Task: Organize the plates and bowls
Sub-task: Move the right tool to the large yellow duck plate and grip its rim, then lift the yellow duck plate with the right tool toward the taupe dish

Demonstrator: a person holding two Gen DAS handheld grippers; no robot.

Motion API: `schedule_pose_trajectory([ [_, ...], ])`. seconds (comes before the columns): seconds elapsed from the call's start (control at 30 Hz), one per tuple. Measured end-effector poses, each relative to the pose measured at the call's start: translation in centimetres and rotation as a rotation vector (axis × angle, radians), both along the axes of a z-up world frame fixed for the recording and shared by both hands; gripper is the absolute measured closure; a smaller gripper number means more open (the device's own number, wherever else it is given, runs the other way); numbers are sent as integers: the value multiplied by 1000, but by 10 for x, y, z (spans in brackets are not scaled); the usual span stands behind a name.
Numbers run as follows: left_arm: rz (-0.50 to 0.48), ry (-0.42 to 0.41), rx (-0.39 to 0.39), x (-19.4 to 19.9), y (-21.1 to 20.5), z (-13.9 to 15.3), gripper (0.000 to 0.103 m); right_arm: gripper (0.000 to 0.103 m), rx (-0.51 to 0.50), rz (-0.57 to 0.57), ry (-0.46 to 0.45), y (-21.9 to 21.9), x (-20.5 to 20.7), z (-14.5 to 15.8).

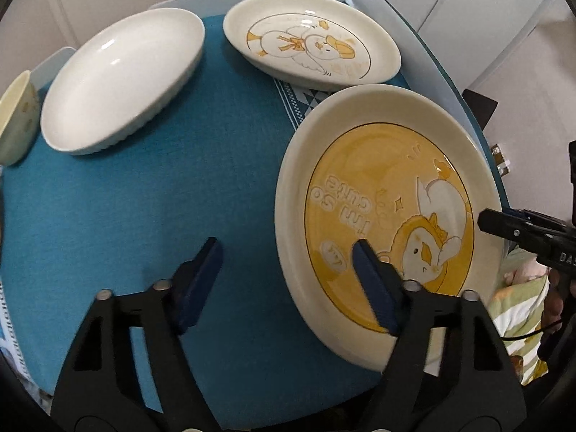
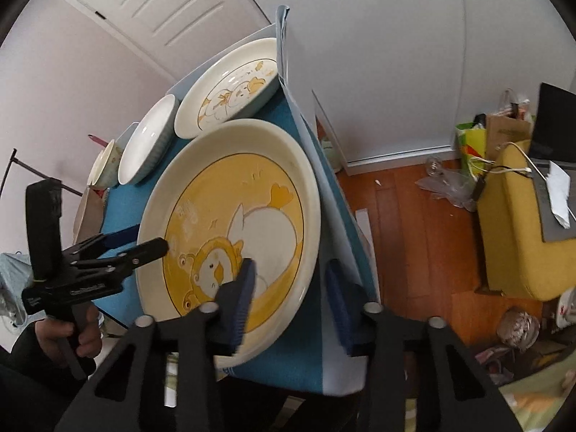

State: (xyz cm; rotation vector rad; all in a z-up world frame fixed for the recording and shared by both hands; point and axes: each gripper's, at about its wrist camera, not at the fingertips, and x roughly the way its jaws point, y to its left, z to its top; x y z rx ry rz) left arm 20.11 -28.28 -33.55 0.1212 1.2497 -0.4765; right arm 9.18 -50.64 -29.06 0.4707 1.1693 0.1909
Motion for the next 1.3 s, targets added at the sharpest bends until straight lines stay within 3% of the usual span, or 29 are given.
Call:
schedule_pose_trajectory([
  [0.17,3,16,-20,4,0,2,67,85,12,26,-3,-1,11,-5],
  [0.33,-12,34,-42,5,-7,1,80,91,3,24,-5,-1,14,-8],
  [0.6,-9,16,-5,1,-11,6,80,91,-54,49,-2,1,17,-6],
  [0.9,5,-9,-30,-6,4,18,80,91,-78,67,-20,5,16,0],
  [1.17,94,-42,-40,-12,47,48,80,91,-80,139,-45,34,24,25],
  [1.3,167,-67,-41,-17,88,68,80,91,-71,202,-67,65,36,40],
])
